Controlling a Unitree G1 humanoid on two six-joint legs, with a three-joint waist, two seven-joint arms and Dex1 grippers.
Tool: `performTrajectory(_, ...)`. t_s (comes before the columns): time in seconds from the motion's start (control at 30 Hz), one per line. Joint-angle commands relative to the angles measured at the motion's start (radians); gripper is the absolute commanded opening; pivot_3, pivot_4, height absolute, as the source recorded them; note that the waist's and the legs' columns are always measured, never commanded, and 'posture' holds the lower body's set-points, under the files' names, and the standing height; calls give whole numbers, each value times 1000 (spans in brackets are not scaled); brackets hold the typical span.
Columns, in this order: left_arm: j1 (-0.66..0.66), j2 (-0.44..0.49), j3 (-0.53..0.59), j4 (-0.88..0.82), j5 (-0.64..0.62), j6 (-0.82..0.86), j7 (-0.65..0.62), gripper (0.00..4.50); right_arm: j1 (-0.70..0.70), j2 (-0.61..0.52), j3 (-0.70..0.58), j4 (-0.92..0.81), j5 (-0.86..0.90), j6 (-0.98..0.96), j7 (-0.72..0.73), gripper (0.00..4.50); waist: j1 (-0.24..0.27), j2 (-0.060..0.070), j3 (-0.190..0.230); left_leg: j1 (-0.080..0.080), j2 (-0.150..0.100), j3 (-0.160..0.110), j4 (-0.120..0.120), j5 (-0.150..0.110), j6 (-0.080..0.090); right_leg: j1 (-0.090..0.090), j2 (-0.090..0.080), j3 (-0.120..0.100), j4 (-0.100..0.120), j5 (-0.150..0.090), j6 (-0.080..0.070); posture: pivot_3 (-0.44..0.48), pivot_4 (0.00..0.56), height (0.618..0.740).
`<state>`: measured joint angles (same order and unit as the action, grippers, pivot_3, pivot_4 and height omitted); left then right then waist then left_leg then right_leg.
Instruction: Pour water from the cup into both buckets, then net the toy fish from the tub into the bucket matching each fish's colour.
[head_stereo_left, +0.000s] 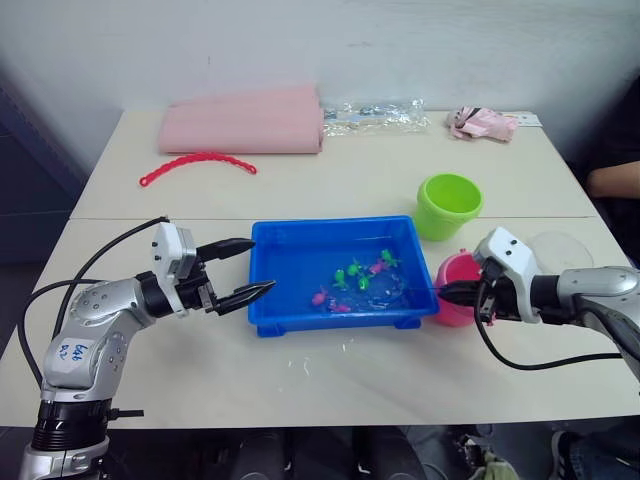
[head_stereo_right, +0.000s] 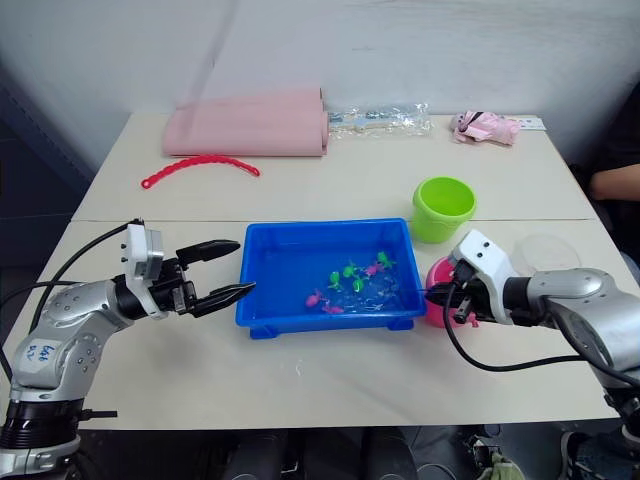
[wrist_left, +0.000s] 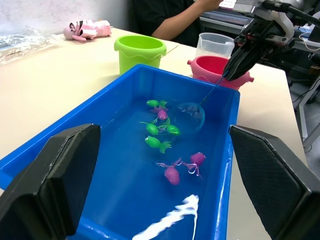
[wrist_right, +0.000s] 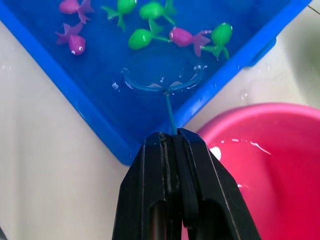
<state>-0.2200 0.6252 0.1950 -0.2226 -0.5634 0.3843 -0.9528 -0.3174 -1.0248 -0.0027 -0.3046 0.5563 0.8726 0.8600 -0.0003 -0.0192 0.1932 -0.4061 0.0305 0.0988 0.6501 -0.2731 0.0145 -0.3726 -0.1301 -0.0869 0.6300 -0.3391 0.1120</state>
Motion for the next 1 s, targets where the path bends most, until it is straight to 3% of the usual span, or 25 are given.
performTrajectory(0.03,-11,-5,7,-10,-18,-16,-3,4454,-24,17,4,-2,-27,-17,-7,0,0,0,0,0,0,0,0,0,0,0,0,0,0,0,0,0,150,740)
performTrajectory(1.0,-21,-5,5,13,-9,-36,-13,4454,-27,164,39,83,-159,-196,-6,0,-1,0,0,0,0,2,0,0,0,-1,1,1,2,0,0,0,150,740)
